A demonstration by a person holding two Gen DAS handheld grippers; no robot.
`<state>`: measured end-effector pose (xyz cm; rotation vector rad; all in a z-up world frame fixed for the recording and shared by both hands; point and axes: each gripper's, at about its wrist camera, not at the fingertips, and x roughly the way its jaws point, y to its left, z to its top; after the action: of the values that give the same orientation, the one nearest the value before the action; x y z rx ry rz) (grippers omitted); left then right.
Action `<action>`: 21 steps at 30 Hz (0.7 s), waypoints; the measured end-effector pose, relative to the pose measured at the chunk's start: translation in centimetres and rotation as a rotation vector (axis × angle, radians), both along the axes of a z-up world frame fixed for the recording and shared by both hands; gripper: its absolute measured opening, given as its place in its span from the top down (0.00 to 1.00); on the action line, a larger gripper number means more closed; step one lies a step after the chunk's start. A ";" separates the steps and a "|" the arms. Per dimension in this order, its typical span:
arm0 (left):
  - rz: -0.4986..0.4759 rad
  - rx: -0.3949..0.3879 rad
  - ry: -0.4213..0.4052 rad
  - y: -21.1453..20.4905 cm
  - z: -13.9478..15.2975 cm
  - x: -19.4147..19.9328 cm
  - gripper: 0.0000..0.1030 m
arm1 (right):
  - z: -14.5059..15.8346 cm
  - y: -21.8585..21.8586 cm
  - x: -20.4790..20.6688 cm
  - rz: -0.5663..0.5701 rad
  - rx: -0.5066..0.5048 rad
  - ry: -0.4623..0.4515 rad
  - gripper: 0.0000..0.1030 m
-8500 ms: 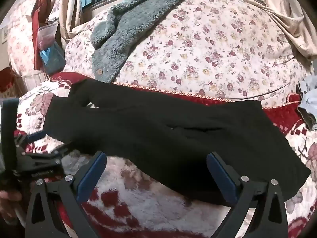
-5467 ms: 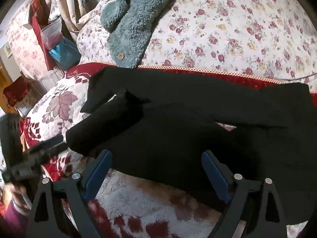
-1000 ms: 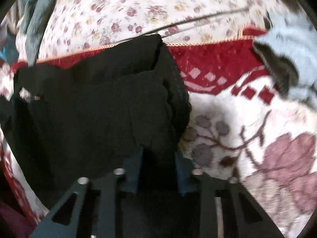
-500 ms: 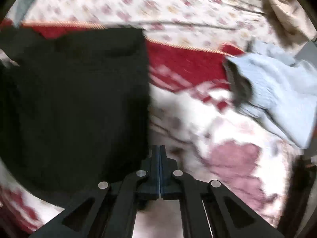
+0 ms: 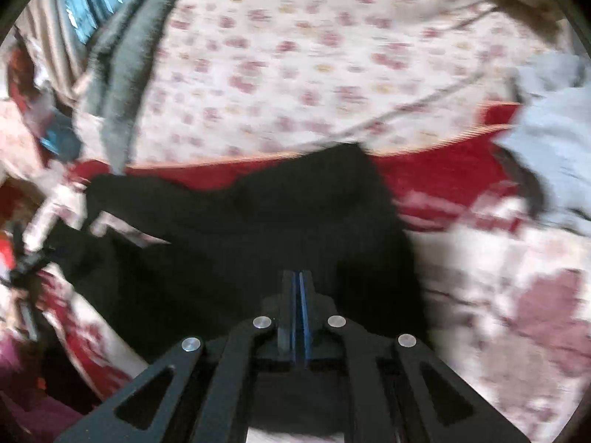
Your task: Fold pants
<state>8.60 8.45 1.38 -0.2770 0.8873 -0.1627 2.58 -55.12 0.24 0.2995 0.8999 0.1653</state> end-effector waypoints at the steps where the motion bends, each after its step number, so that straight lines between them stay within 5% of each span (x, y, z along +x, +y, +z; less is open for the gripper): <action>1: 0.010 -0.001 0.002 0.7 -0.1 0.2 0.07 | -0.2 1.2 0.8 0.017 0.030 -0.010 0.96; 8: 0.071 -0.041 0.019 6.0 -0.2 3.4 0.07 | -1.4 10.7 6.6 0.198 0.203 -0.013 0.95; 13: 0.073 -0.097 0.045 7.9 -0.5 4.9 0.07 | -1.7 14.6 9.4 0.296 0.431 -0.027 0.95; 21: 0.044 -0.108 0.042 7.6 -0.8 5.3 0.06 | -1.3 18.7 10.6 0.344 0.373 -0.040 0.95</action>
<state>13.92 16.08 0.60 -0.4017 0.9152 -0.1649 13.13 -36.39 -1.06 0.4841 0.8732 0.6594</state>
